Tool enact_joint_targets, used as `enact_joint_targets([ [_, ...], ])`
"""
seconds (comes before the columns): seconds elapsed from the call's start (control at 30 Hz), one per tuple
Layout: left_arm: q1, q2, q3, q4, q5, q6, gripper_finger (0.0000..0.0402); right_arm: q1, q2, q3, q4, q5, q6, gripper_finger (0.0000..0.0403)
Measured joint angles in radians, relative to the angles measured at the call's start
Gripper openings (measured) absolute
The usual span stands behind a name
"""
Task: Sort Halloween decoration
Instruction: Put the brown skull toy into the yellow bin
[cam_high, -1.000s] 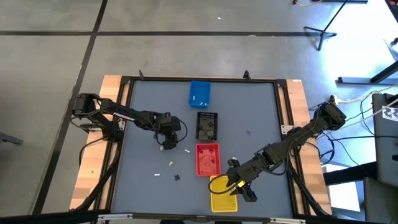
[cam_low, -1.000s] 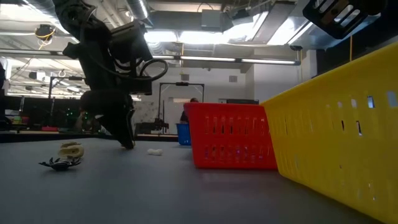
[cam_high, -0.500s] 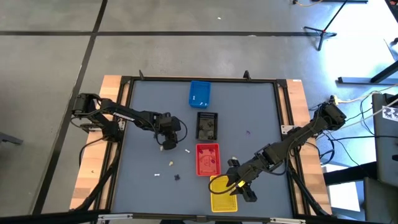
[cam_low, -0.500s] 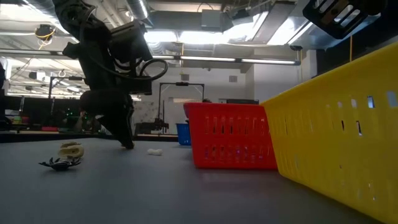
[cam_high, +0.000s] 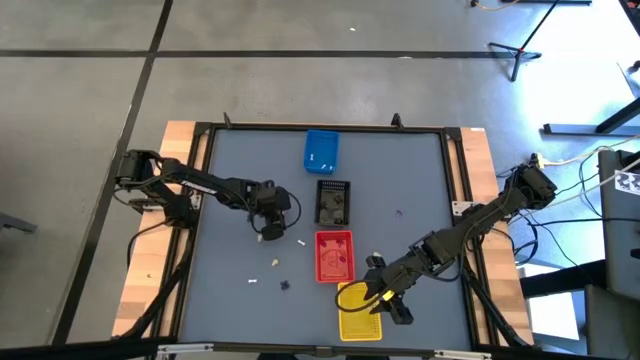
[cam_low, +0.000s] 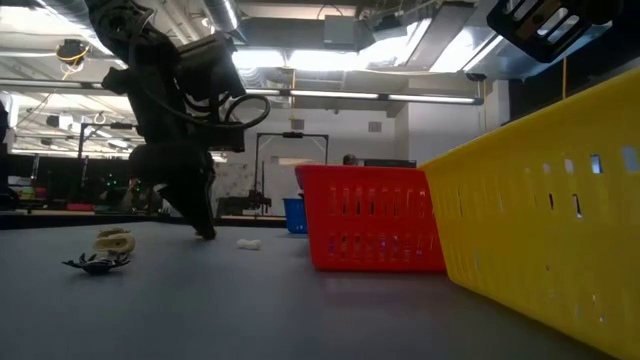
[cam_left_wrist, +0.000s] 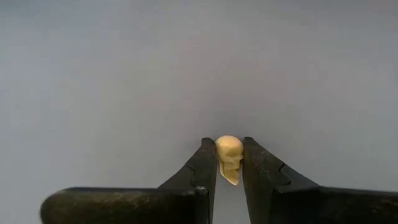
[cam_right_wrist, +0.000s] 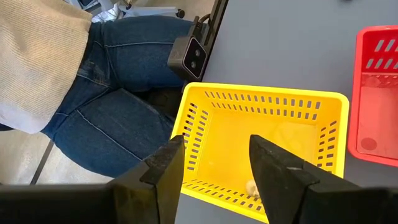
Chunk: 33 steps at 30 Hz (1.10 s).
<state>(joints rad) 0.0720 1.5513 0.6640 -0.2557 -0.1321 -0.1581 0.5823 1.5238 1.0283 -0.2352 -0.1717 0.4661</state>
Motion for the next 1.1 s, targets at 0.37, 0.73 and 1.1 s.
enact_joint_targets([
  [0.37,-0.042,-0.021,0.151,-0.004,0.194,-0.05,0.004,0.0,0.0,0.0,-0.001,-0.029,0.0,0.0179],
  [0.73,-0.185,-0.021,0.328,0.028,0.201,-0.052,0.0038,0.0,0.0,0.0,-0.002,-0.073,0.0,0.0179],
  [1.1,-0.281,-0.019,0.379,0.175,0.108,-0.051,0.0038,-0.074,-0.004,0.0,-0.001,-0.092,-0.003,0.0179],
])
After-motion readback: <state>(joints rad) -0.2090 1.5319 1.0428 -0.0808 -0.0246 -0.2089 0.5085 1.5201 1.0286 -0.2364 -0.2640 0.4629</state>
